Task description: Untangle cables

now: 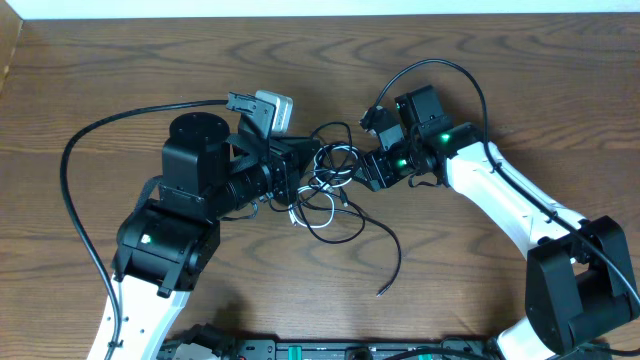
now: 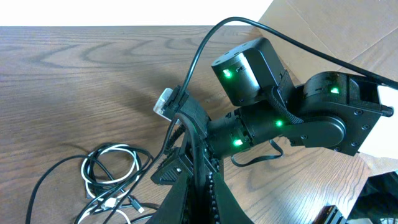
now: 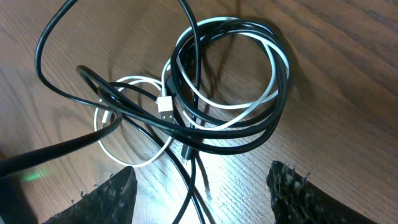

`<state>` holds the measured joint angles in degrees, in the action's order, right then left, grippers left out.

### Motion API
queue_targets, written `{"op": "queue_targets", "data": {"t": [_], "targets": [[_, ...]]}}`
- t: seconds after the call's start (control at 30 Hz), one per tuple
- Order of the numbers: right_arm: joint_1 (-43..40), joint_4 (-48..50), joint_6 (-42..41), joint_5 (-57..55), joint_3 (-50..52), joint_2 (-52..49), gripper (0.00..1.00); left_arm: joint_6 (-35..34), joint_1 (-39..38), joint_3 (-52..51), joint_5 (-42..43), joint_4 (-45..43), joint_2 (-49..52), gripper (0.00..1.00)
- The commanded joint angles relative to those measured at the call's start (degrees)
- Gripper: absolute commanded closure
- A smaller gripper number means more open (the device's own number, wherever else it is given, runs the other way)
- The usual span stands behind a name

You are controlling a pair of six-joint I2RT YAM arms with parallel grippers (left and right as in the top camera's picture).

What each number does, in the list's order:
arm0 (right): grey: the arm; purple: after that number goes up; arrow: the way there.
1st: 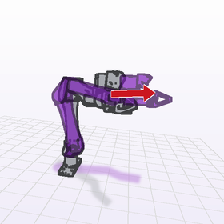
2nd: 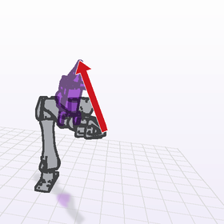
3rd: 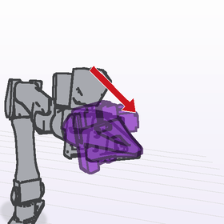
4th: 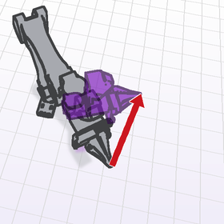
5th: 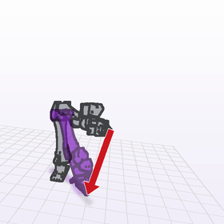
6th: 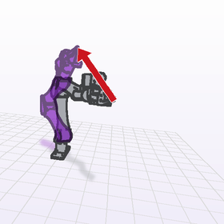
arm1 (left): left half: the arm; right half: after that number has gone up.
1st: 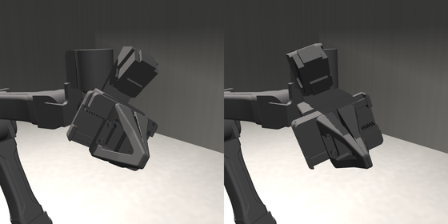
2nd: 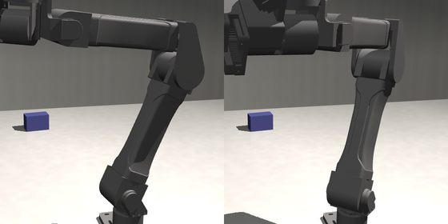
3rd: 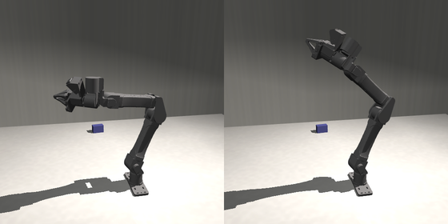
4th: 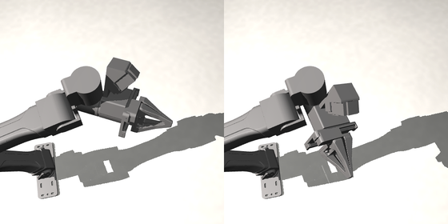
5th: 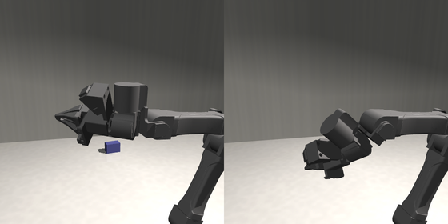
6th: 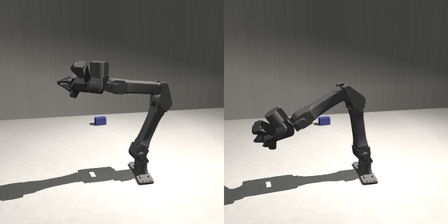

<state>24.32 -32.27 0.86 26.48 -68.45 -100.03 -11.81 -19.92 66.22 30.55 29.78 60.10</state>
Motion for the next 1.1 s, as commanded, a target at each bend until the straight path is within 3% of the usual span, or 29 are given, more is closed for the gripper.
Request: {"op": "queue_targets", "data": {"t": [0.0,0.67,0.8,0.93,1.07], "targets": [[0.5,-0.1,0.5,0.0,0.5,-0.5,0.36,0.2,0.3,0.9,-0.2,0.0,0.1,0.92],[0.5,-0.2,0.5,0.0,0.5,-0.5,0.37,0.8,0.3,0.9,-1.4,0.1,0.1,0.92],[0.5,1.9,-0.3,0.0,0.5,-0.5,0.34,1.2,0.3,0.9,-5.8,2.1,0.1,0.93],[0.5,4.1,-9.5,0.0,0.5,-0.5,0.33,1.5,0.3,0.9,-10.6,2.1,0.1,0.93],[1.7,4.5,-7.6,-1.2,0.8,-0.7,0.21,-0.2,0.3,0.9,-14.1,-7.6,-1.3,0.93]]}}
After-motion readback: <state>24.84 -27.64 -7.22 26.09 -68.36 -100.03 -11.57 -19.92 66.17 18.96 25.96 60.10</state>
